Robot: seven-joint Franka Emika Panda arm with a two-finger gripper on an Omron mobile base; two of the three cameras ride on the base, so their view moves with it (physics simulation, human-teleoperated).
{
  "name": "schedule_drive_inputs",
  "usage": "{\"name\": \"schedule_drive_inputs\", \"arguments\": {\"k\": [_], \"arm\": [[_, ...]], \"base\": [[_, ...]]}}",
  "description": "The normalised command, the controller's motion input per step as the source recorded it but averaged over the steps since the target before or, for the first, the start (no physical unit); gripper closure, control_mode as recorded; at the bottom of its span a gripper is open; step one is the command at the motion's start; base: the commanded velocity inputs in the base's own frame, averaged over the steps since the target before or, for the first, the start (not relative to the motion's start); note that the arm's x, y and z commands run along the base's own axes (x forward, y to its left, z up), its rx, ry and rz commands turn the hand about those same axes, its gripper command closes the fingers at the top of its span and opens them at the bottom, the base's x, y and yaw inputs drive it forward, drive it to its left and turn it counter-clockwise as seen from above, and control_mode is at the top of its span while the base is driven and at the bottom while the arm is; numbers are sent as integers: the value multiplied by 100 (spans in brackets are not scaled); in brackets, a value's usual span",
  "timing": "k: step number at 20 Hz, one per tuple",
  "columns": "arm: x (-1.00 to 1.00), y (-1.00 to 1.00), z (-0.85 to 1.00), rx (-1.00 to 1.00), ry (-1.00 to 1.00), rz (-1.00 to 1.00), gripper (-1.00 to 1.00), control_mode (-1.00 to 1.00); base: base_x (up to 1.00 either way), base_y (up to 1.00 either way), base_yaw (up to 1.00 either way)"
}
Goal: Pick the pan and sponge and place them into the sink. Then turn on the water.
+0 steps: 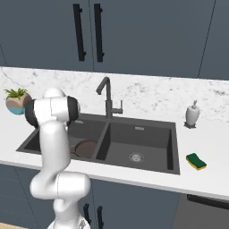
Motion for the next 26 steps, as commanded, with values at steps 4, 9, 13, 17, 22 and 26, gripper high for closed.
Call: {"name": "schedule_drive_inputs", "arguments": {"k": [4,9,13,17,22,26], "arm": [[-32,-59,95,0,3,2,-100,-100],[-73,-65,69,-1,0,8,-100,-100],[-85,-50,74,-2,1,10,-100,-100],[-72,-41,83,-2,8,6,-100,-100],[-86,-62,47,-4,4,10,-100,-100],[-80,-91,43,0,3,15,-100,-100]], "base": [[0,0,0],[0,0,0],[0,0,0],[0,0,0],[0,0,0],[0,0,0]]}}
